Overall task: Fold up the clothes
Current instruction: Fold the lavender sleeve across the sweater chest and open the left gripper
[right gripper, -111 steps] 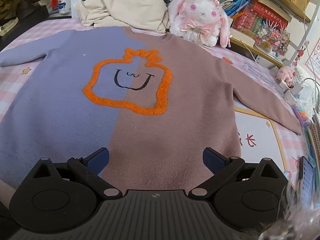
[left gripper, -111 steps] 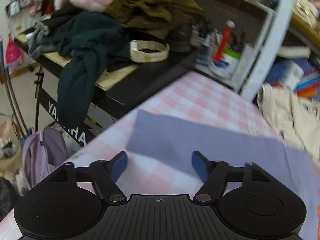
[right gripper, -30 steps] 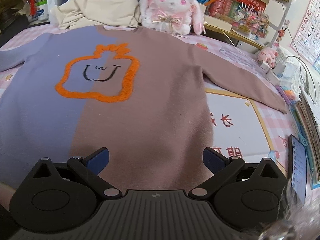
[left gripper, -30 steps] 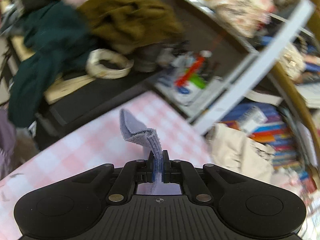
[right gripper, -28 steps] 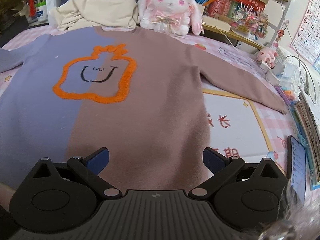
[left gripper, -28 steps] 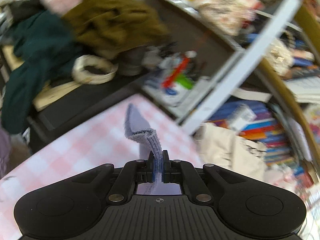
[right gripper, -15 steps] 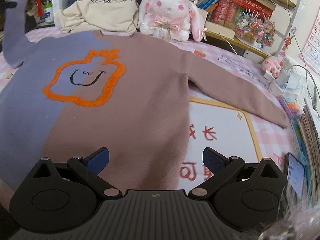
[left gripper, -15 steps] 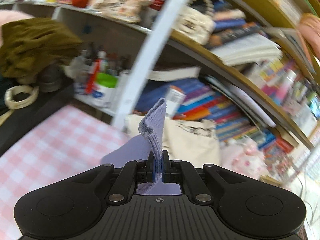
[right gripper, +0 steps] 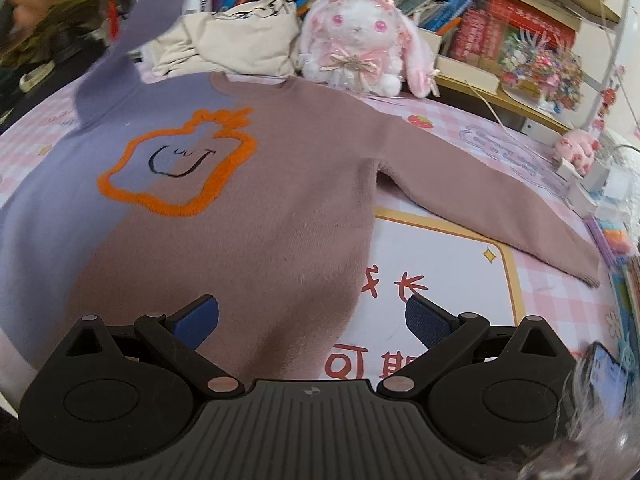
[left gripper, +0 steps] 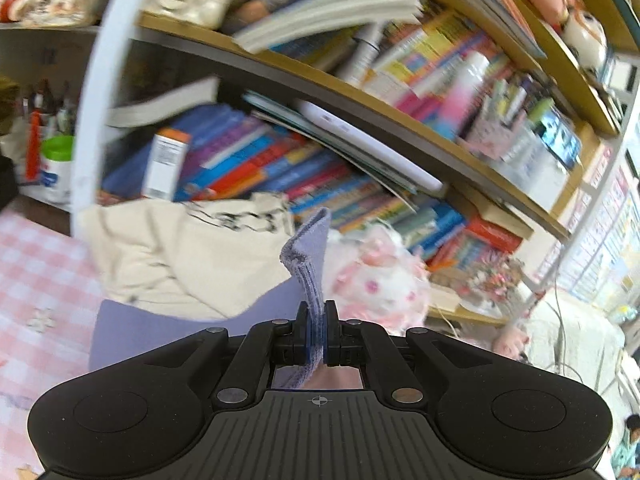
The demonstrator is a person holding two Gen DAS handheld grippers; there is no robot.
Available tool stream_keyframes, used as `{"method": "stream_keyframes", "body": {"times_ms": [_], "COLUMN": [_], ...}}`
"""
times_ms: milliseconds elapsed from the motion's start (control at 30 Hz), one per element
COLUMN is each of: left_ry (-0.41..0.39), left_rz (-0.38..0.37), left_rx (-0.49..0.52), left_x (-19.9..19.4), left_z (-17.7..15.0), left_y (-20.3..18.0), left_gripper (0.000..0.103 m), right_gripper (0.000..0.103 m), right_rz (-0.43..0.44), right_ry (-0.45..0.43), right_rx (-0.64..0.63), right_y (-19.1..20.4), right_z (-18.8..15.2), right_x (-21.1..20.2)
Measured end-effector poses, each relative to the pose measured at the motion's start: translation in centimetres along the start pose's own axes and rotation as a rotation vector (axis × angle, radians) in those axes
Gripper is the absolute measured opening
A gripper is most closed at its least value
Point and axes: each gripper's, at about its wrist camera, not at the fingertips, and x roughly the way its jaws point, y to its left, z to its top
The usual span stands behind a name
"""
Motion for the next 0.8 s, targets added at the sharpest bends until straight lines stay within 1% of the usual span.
{"method": "stream_keyframes", "body": {"times_ms": [133, 233, 333, 400, 433, 467, 500, 533, 567, 633, 667, 767, 800], "left_ry": [0.019, 0.048, 0.082, 0.109, 0.125, 0.137, 0.141, 0.122, 0.102, 0.037, 0.022, 0.051, 0.076], "left_rz": [-0.013, -0.010, 0.011, 0.039, 0.059, 0.054, 0.042, 0.031, 0.020, 0.018, 0.035, 0.165, 0.210], "left_rx": [-0.020, -0.018, -0.010, -0.013, -0.018, -0.023, -0.022, -0.009, 0.003, 0.042, 0.058, 0.118, 0.139], "left_x": [2.0, 3.4, 4.6, 5.4, 5.8, 5.8, 5.6, 4.8, 4.0, 1.4, 0.1, -2.4, -3.1], "left_z": [-0.5, -1.0, -1.8, -2.4, -2.6, -2.9, -3.0, -3.2, -3.3, -3.7, -4.0, -5.1, -5.7], "left_y": [-2.2, -3.4, -4.3, -4.8, -5.2, -5.5, -5.9, -6.2, -6.5, -6.3, -5.6, -3.5, -2.4], "left_gripper": [0.003, 0.003, 0.004, 0.007, 0.014, 0.028, 0.036, 0.050, 0.059, 0.066, 0.066, 0.066, 0.066], "right_gripper": [0.101, 0.101, 0.101, 0.101, 0.101, 0.101, 0.101, 0.101, 0.101, 0.101, 0.101, 0.101, 0.101], "right_rz": [0.027, 0.042, 0.058, 0.068, 0.073, 0.077, 0.078, 0.080, 0.082, 0.085, 0.087, 0.092, 0.094], "right_ry": [0.008, 0.015, 0.019, 0.021, 0.023, 0.024, 0.026, 0.028, 0.030, 0.034, 0.036, 0.042, 0.044], "right_rx": [-0.015, -0.019, -0.021, -0.022, -0.023, -0.023, -0.023, -0.022, -0.022, -0.022, -0.021, -0.021, -0.020], "right_y": [-1.0, -1.7, -2.2, -2.6, -2.7, -2.7, -2.6, -2.5, -2.4, -2.3, -2.2, -1.9, -1.8], "right_z": [-0.3, -0.5, -0.6, -0.7, -0.8, -0.8, -0.8, -0.8, -0.9, -0.9, -0.9, -0.9, -0.9], "right_x": [0.1, 0.3, 0.4, 0.4, 0.4, 0.4, 0.4, 0.4, 0.4, 0.5, 0.5, 0.5, 0.5]}}
